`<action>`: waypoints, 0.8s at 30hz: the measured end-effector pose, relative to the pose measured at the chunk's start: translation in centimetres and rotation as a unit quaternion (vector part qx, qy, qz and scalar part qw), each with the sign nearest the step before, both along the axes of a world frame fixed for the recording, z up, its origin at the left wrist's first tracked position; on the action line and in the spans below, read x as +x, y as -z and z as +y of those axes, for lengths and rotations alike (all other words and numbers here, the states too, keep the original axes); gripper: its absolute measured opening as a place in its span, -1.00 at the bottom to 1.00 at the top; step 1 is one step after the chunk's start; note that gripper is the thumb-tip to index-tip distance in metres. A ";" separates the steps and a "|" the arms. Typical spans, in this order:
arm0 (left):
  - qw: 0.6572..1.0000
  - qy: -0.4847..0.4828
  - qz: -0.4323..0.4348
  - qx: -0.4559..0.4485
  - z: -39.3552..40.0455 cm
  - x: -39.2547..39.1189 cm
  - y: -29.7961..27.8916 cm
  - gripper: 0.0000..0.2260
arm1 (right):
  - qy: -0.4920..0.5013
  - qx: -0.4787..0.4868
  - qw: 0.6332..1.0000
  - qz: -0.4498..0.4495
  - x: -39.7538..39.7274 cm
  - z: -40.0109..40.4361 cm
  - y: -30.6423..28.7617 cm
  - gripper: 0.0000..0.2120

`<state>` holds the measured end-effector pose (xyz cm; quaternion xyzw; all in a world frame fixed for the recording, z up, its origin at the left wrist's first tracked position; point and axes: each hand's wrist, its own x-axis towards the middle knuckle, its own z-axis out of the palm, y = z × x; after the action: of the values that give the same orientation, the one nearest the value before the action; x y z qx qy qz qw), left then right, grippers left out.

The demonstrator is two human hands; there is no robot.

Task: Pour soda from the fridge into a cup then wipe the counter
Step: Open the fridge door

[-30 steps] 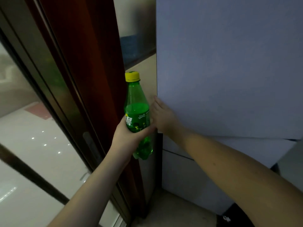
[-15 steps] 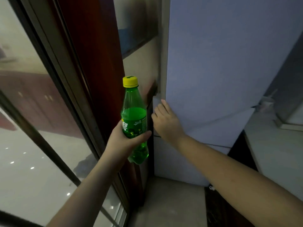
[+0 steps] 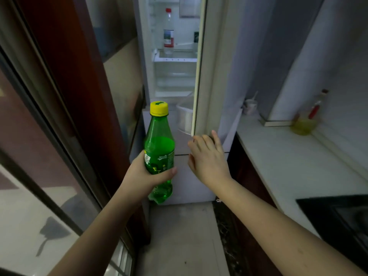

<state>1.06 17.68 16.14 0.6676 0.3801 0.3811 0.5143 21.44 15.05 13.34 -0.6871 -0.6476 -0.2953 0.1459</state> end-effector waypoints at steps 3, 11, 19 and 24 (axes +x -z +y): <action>1.000 0.027 0.004 0.007 -0.9 1.5 0.0 -0.45 | 0.015 -0.010 1.000 -0.005 1.5 -2.7 -0.1 -0.61; 0.997 0.071 0.000 0.017 -3.4 6.7 -0.7 -0.44 | 0.083 -0.040 0.996 -0.005 5.7 -8.2 -0.3 -0.52; 0.995 0.095 0.003 0.018 -6.5 12.0 -1.0 -0.43 | 0.055 -0.016 0.997 0.051 9.1 -12.2 -0.2 -0.55; 0.997 0.082 0.009 0.008 -7.7 14.0 -0.7 -0.42 | 0.041 -0.022 0.997 0.065 10.5 -13.1 -0.1 -0.52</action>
<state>15.05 9.94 16.82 0.7043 0.3254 0.3348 0.5348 31.96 1.94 13.41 -0.7342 -0.6142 -0.2414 0.1598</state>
